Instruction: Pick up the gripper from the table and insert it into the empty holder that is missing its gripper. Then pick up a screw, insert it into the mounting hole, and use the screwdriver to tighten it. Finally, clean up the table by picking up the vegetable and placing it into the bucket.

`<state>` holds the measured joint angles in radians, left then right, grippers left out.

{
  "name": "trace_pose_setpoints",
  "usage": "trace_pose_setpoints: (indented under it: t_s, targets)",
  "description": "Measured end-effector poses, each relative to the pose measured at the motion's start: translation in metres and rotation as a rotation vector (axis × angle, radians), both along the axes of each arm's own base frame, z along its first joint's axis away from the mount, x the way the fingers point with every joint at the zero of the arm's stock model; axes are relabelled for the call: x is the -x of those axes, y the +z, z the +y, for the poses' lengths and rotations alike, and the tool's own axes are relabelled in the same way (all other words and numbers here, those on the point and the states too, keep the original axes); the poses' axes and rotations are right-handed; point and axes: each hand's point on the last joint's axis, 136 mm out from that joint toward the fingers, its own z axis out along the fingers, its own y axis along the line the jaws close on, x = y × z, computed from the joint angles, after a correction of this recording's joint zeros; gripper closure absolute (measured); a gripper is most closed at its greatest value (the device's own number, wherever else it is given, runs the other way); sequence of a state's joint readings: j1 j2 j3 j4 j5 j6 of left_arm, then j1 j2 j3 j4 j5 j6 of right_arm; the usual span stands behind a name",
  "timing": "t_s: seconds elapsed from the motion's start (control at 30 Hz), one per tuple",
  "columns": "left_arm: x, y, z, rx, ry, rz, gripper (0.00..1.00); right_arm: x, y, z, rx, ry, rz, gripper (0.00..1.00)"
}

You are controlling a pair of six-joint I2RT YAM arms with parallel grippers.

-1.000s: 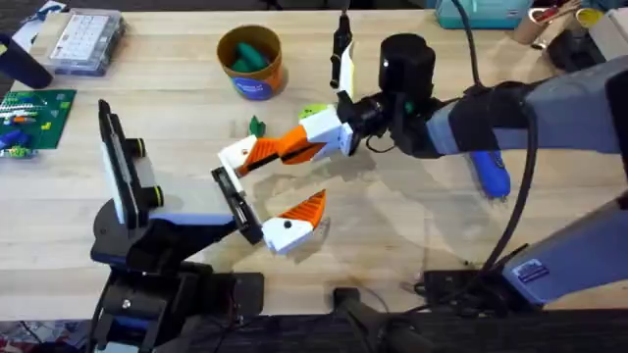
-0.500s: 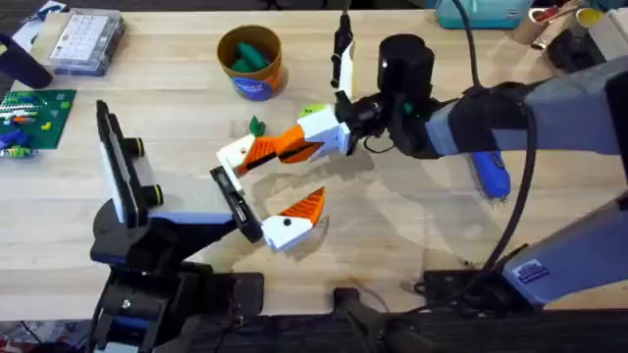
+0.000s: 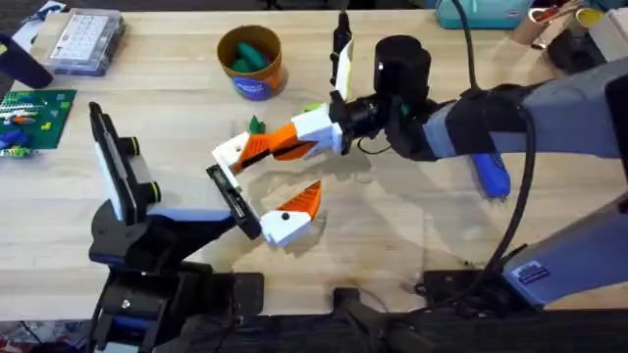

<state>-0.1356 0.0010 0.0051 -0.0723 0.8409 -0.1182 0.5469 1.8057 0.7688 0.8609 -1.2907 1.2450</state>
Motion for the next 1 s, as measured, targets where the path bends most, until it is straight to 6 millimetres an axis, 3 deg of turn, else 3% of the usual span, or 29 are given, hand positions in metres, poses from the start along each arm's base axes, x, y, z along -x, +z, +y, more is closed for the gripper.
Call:
trace_pose_setpoints:
  t_s: [0.7, 1.0]
  targets:
    - [0.0025, 0.0001, -0.0017, 0.002, -0.018, 0.002, 0.015, 0.0019, 0.0014, -0.0042, 0.027, -0.088, 0.017, 0.992]
    - [-0.0022, -0.0002, 0.0017, 0.005, 0.015, 0.009, 0.014, -0.0007, -0.0001, 0.0044, 0.042, -0.149, 0.008, 0.992]
